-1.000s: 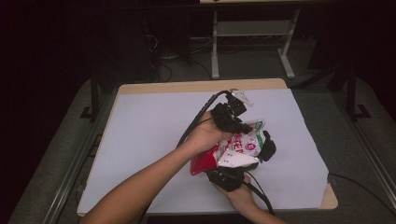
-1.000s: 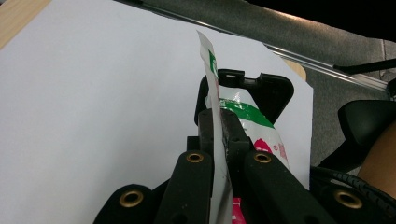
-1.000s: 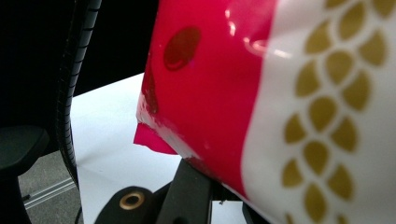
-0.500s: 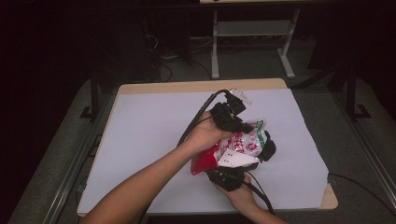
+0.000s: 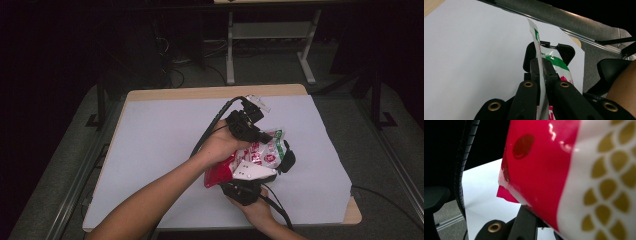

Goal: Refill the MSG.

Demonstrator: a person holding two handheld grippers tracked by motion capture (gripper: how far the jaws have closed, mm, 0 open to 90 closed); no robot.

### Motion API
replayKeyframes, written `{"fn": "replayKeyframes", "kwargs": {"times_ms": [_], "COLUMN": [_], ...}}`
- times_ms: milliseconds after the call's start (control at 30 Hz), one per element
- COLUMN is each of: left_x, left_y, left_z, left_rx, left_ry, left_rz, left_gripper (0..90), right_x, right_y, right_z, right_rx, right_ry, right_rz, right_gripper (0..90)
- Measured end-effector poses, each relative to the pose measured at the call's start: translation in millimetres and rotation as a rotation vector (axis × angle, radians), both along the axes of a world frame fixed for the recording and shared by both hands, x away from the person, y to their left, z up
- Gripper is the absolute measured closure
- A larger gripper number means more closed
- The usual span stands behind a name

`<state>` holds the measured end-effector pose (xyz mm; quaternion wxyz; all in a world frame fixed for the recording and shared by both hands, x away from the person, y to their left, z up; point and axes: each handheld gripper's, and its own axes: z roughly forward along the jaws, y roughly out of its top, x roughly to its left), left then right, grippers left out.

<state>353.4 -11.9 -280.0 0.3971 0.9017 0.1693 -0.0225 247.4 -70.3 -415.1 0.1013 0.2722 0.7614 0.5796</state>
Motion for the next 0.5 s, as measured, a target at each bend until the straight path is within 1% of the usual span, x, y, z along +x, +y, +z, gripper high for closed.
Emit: {"fn": "replayKeyframes", "kwargs": {"times_ms": [333,500], "left_x": [0.1,1.0], "left_y": [0.9,1.1], "left_z": [-1.0,-1.9], "left_rx": [-0.01,-0.004], "left_ry": [0.005,0.001], "left_rz": [0.013,0.011], "left_gripper": [90.0,90.0], "right_x": [-0.6,-0.3], "right_y": [0.2,0.2], "right_z": [-0.6,-1.0], "right_rx": [0.003,0.005], "right_ry": [0.003,0.009], "right_rz": [-0.001,-0.002], "right_gripper": [90.0,90.0]}}
